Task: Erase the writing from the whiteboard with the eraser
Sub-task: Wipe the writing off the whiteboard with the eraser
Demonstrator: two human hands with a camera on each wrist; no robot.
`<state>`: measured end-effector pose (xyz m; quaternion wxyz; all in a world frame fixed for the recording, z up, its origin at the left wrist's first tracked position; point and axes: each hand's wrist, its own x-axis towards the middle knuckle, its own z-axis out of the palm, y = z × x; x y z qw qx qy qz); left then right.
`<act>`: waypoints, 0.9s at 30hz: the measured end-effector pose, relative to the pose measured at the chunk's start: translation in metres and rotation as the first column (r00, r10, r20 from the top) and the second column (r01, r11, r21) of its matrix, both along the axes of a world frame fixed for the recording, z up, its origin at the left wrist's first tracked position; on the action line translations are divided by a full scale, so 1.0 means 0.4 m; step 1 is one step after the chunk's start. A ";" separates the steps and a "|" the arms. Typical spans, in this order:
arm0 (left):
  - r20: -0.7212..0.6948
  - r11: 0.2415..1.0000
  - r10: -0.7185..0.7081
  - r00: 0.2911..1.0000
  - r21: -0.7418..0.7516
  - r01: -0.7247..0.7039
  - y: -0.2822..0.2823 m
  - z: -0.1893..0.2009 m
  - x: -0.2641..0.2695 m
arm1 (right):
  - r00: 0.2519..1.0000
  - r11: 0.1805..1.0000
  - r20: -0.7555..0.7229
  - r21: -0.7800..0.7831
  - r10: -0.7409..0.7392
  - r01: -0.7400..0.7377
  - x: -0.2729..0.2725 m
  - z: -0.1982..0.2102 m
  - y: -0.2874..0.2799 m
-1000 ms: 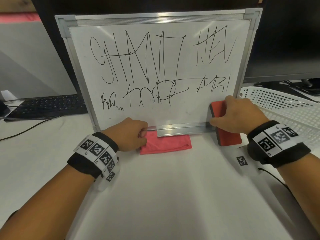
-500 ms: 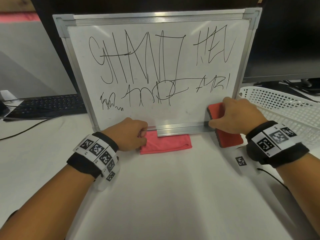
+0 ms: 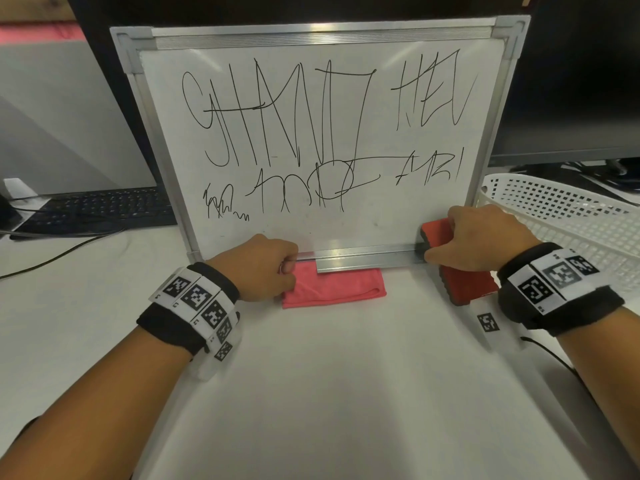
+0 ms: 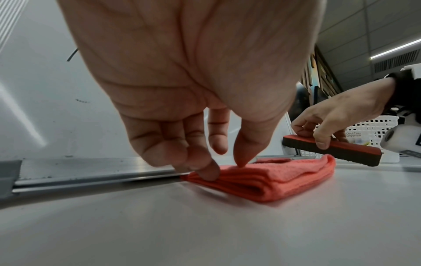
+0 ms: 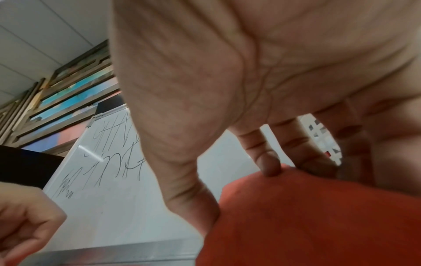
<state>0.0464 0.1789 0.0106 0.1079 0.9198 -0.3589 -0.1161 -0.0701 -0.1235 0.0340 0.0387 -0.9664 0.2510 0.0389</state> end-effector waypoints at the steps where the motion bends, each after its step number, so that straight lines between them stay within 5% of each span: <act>1: -0.001 1.000 0.000 1.000 -0.002 0.000 0.000 0.000 0.000 | 1.000 1.000 0.006 0.000 -0.001 0.001 -0.001 0.002 0.001; 11: 0.001 1.000 -0.010 1.000 -0.005 0.010 -0.002 -0.002 0.002 | 0.952 0.999 0.307 0.043 0.006 -0.020 -0.003 0.072 0.006; 17: -0.001 1.000 -0.014 1.000 -0.003 0.014 0.000 -0.002 0.003 | 0.987 0.999 0.162 0.041 0.009 -0.016 0.002 0.015 0.033; 24: -0.003 1.000 -0.012 1.000 -0.006 0.012 0.001 -0.003 0.004 | 0.955 0.997 0.291 0.040 0.047 -0.061 0.005 0.034 0.038; 27: 0.001 1.000 -0.010 1.000 -0.007 0.010 0.001 -0.005 0.005 | 0.980 0.996 0.185 0.041 0.066 -0.075 0.005 0.013 0.051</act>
